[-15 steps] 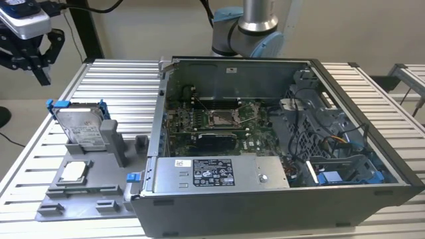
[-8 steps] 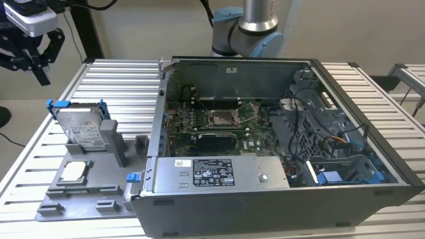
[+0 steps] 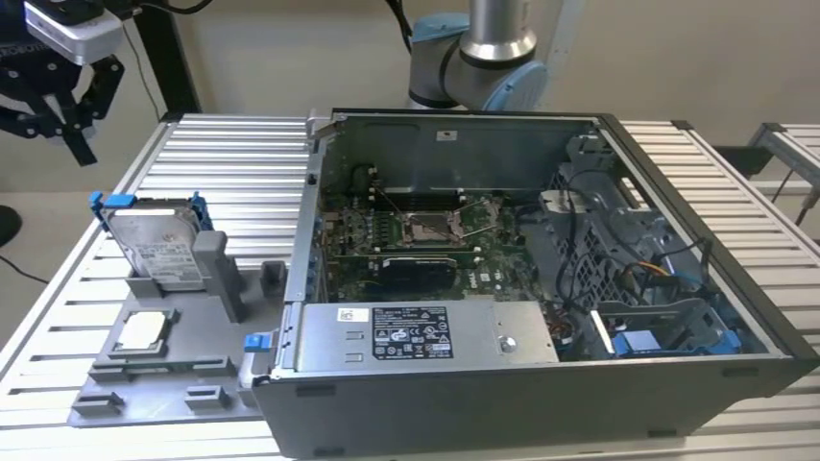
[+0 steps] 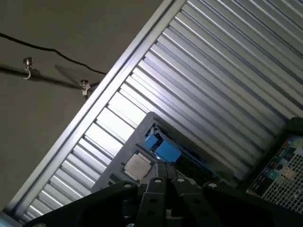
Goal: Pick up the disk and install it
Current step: 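Pick up the disk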
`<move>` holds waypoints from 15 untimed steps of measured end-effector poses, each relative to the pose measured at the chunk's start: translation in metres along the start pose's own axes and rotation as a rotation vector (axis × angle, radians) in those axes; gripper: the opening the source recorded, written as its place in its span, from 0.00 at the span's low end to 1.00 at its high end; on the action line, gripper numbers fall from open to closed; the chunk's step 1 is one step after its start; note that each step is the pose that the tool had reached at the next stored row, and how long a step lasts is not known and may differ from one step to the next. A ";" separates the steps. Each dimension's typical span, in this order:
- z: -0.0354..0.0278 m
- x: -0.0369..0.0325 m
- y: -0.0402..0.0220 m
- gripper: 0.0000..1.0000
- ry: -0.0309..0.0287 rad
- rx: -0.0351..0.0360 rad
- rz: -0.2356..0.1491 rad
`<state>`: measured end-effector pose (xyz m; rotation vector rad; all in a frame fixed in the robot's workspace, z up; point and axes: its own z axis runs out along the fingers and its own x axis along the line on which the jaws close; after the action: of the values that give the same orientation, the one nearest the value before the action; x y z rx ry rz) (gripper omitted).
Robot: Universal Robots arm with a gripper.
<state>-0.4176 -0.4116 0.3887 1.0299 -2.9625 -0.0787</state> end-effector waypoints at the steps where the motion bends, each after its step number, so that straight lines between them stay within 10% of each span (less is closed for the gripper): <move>1: 0.0000 0.0000 0.0000 0.00 0.0009 -0.0002 -0.019; 15: 0.0001 0.0000 -0.0001 0.00 0.0132 -0.0035 -0.270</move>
<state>-0.4175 -0.4116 0.3885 1.4163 -2.7908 -0.0771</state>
